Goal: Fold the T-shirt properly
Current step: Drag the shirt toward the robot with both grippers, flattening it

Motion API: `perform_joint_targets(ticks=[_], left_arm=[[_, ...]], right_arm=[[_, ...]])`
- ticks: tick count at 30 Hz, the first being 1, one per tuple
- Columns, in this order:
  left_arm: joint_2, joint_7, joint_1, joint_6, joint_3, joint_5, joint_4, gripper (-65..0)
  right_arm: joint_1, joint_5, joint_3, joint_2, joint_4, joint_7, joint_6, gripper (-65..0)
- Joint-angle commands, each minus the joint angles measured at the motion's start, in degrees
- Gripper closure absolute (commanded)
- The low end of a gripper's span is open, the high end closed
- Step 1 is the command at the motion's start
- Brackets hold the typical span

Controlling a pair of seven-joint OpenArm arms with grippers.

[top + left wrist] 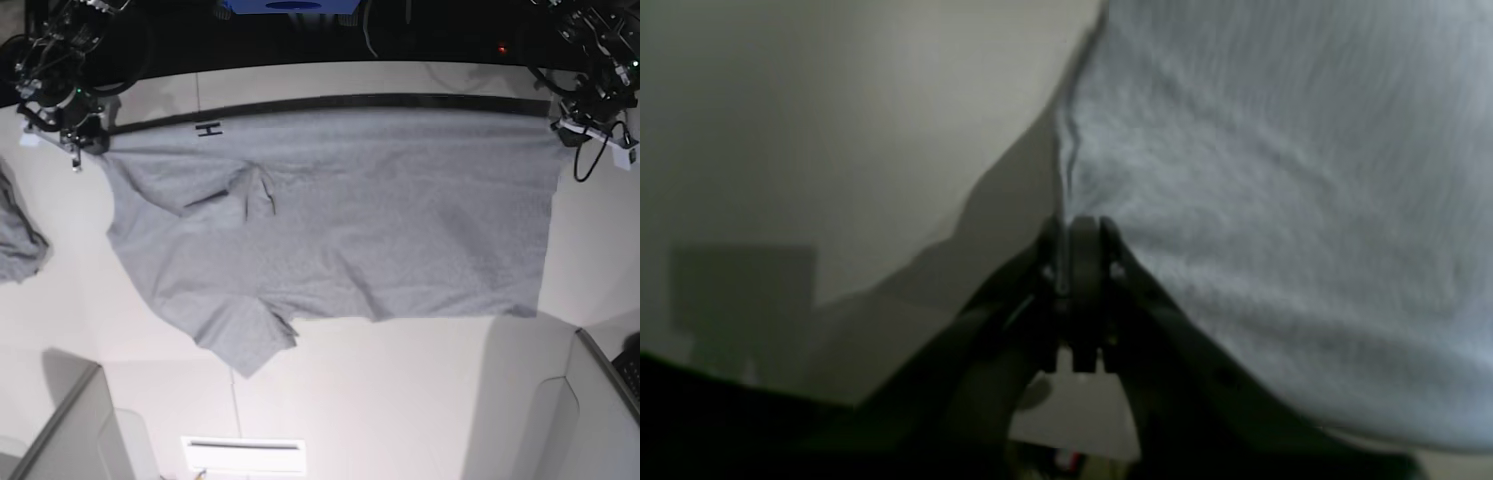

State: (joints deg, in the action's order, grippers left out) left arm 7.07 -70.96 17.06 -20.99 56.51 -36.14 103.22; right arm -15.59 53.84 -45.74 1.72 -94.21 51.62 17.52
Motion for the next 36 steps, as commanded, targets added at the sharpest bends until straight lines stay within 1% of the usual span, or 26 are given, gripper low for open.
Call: perform_joint_targets(ticks=[1,2,4,12,17,24,36], left_arm=[[1.1,1.9,0.8,0.2,0.8,0.8,1.2,0.0],[1.1,2.1,1.3,0.2,0.9,0.8,1.4,0.0],[1.3,2.2,2.5,0.2,0.9,0.8,1.4,0.0],[1.0,2.3,5.2,0.1,0.5,0.8,1.4,0.0],[0.1,2.3,6.9,0.1,0.6,0.8,1.4,0.0],[0.0,2.3,7.2,0.1,0.5,0.9,0.8,0.0],[0.0,2.3,7.0,0.1,0.5,0.8,0.8,0.0]], right_arm=[[0.1,0.3,-0.3,0.9,-1.0,-2.3,-1.7,0.0],[-0.1,0.3,-0.3,0.9,-0.8,-2.3,-3.1,0.0],[-0.3,0.2,-0.6,0.9,-0.9,-2.0,-4.0,0.0],[-3.4,0.2,-0.4,0.9,-1.2,-1.8,-4.1,0.0],[-4.8,0.2,-0.4,0.8,-1.8,-2.1,-4.1,0.0],[-6.3,0.2,-0.4,0.8,-3.9,-1.8,-4.1,0.0],[-7.8,0.2,-0.4,0.8,-3.9,-1.7,-4.1,0.0]])
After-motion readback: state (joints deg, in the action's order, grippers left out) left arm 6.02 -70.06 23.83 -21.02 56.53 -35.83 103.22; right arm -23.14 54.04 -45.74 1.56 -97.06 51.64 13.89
